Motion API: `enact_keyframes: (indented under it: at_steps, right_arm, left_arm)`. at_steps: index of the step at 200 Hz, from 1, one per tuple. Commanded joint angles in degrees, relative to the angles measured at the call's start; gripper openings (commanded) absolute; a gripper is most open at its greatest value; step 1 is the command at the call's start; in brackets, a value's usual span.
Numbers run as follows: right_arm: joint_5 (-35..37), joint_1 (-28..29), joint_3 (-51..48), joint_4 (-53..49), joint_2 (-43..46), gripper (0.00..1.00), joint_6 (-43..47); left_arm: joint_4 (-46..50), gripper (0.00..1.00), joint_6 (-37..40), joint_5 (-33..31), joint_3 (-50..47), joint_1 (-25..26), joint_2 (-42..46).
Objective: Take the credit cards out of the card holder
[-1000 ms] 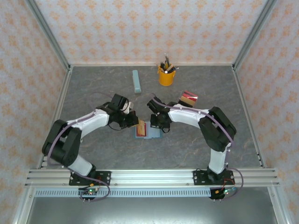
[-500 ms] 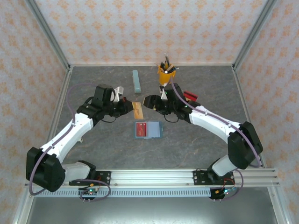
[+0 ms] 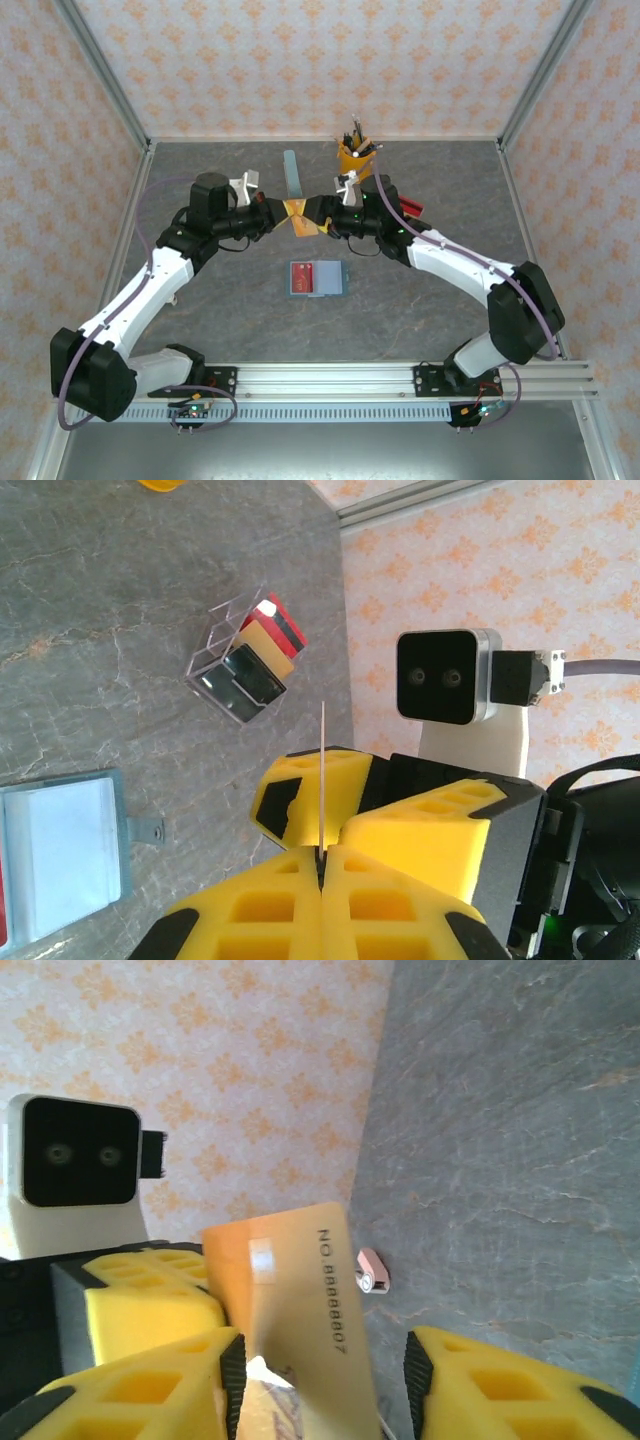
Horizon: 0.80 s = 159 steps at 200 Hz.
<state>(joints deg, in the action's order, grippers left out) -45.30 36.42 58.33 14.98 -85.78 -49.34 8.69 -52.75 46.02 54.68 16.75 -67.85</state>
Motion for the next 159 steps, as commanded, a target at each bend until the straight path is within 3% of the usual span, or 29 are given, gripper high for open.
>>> enact_keyframes:
  at_steps: [1, 25, 53, 80, 95, 111, 141, 159]
  right_arm:
    - [-1.96, -0.13, -0.27, 4.11, 2.15, 0.38, -0.87]
    - [-0.72, -0.21, 0.18, 1.71, 2.60, 0.24, 0.85]
    - [0.76, -0.21, 0.72, -2.60, 4.27, 0.01, 5.65]
    - [8.30, -0.20, 2.37, -14.87, 7.94, 0.00, 16.59]
    - [16.01, -0.21, 3.52, -22.84, 10.48, 0.00, 23.84]
    - [25.48, -0.21, 4.64, -30.82, 12.91, 0.00, 31.06]
    - [41.60, -0.46, 7.06, -41.73, 15.53, 0.00, 43.65]
    - [42.39, -3.47, 8.90, -45.44, 15.99, 0.00, 49.22]
  left_arm:
    - [-2.00, 0.00, -0.95, 1.36, -0.67, -0.76, 0.80]
    - [0.18, 0.00, 0.00, 1.01, -0.39, -1.10, 0.81]
    - [9.33, 0.00, 4.48, -1.44, 1.51, -1.14, 2.11]
    - [25.60, 0.37, 12.38, -12.95, 4.75, -1.19, 4.01]
    - [31.81, 0.54, 16.28, -20.27, 5.48, -1.20, 4.78]
    - [35.82, 0.65, 18.99, -26.65, 5.37, -1.51, 5.01]
    - [38.31, 0.80, 24.51, -31.41, 4.92, -2.61, 4.66]
    - [38.55, 0.87, 26.52, -32.50, 5.10, -2.95, 4.26]
